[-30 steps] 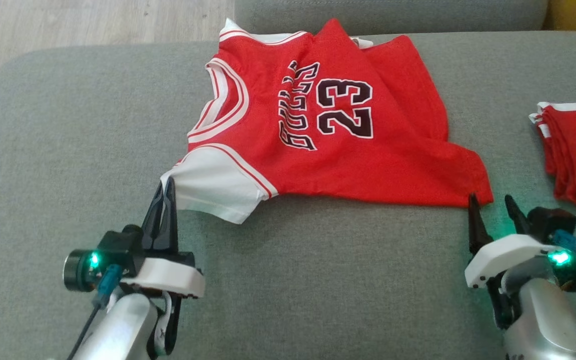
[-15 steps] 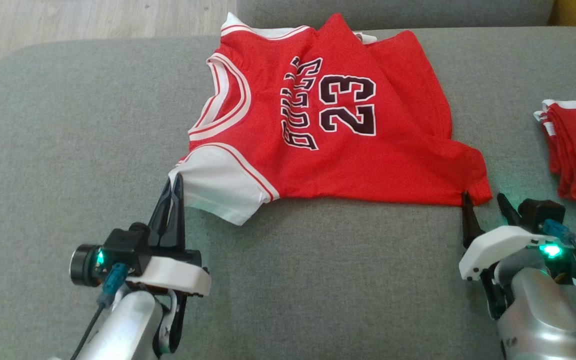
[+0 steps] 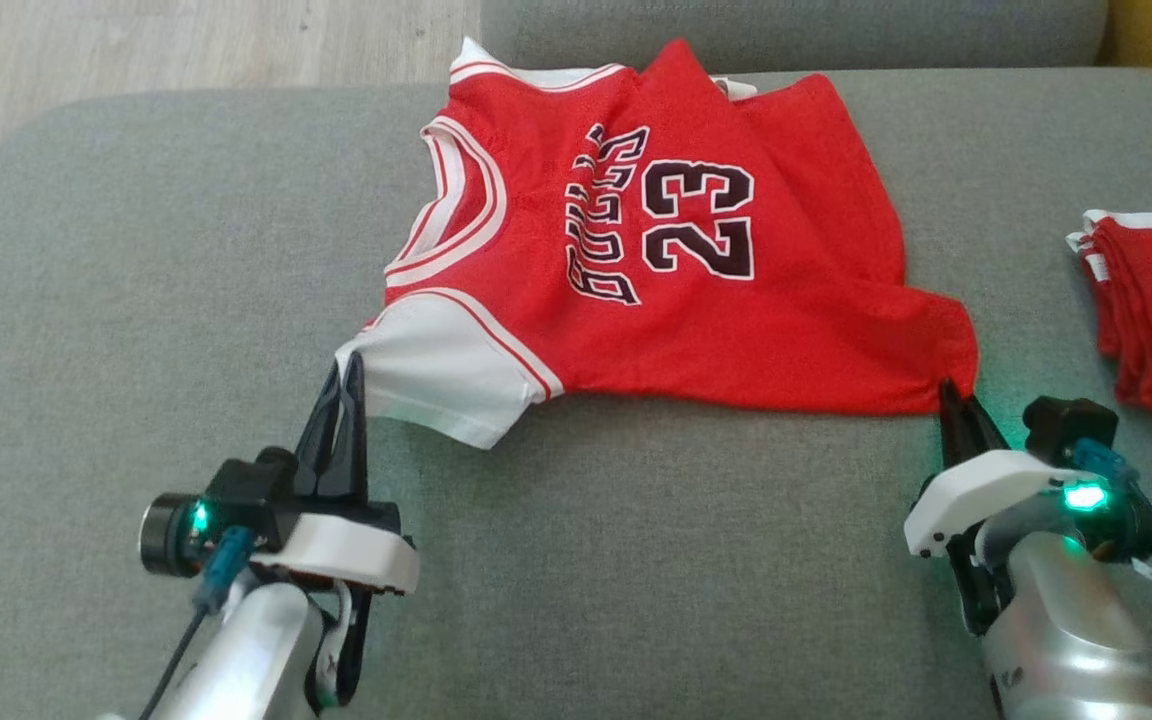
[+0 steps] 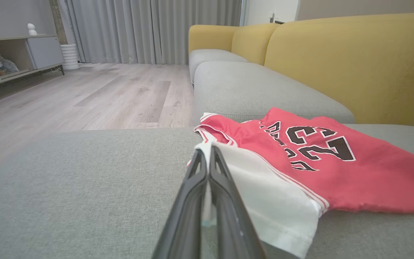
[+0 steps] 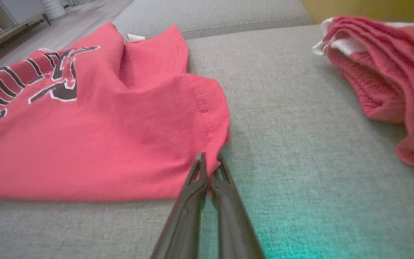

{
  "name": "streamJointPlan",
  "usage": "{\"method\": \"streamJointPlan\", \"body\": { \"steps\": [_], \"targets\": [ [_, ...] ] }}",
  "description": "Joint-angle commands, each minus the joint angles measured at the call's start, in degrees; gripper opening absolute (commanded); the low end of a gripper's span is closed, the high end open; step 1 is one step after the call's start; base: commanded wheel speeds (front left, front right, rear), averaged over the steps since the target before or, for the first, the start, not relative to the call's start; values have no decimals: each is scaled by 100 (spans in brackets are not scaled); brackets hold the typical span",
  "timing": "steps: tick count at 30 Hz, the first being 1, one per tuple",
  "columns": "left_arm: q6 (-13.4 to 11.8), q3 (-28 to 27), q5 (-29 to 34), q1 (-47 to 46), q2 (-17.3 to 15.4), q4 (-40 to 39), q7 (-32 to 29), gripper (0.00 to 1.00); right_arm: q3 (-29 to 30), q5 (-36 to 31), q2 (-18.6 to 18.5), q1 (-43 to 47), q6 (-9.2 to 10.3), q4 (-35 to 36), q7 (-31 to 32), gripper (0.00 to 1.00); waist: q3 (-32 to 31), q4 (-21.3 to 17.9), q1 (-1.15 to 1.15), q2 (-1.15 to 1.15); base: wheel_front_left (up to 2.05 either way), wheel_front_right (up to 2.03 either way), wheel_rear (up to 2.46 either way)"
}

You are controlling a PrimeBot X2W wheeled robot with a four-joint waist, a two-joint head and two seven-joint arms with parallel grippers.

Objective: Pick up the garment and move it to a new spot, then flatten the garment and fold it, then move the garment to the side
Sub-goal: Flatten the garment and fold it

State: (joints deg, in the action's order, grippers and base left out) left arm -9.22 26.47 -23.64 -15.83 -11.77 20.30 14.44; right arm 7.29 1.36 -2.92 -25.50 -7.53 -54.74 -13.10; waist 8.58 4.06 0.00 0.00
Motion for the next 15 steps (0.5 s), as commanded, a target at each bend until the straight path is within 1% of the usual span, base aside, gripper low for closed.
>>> {"method": "streamJointPlan", "body": {
  "steps": [1, 4, 7, 10, 15],
  "targets": [
    [9, -281, 13, -69, -50, -153, 55, 0, -189, 55, 4, -137, 4, 183, -102, 0, -39, 1, 0, 0, 0, 0, 0],
    [46, -380, -8, -55, -51, -219, 55, 0, -290, 200, 4, -117, 4, 390, -155, 0, -109, -11, 0, 0, 0, 0, 0],
    [101, -498, -71, -71, -57, -307, 55, 0, -416, 454, 4, -98, 4, 746, -179, 0, -188, -43, 0, 0, 0, 0, 0],
    [168, -599, -111, -221, -134, -400, 55, 0, -543, 766, 4, -86, 4, 1219, -186, 0, -256, -67, 0, 0, 0, 0, 0],
    [284, -786, -270, -764, -224, -649, -42, 0, -730, 1066, 4, -87, 4, 2085, -188, 0, -412, -74, 0, 0, 0, 0, 0]
  ]
}}
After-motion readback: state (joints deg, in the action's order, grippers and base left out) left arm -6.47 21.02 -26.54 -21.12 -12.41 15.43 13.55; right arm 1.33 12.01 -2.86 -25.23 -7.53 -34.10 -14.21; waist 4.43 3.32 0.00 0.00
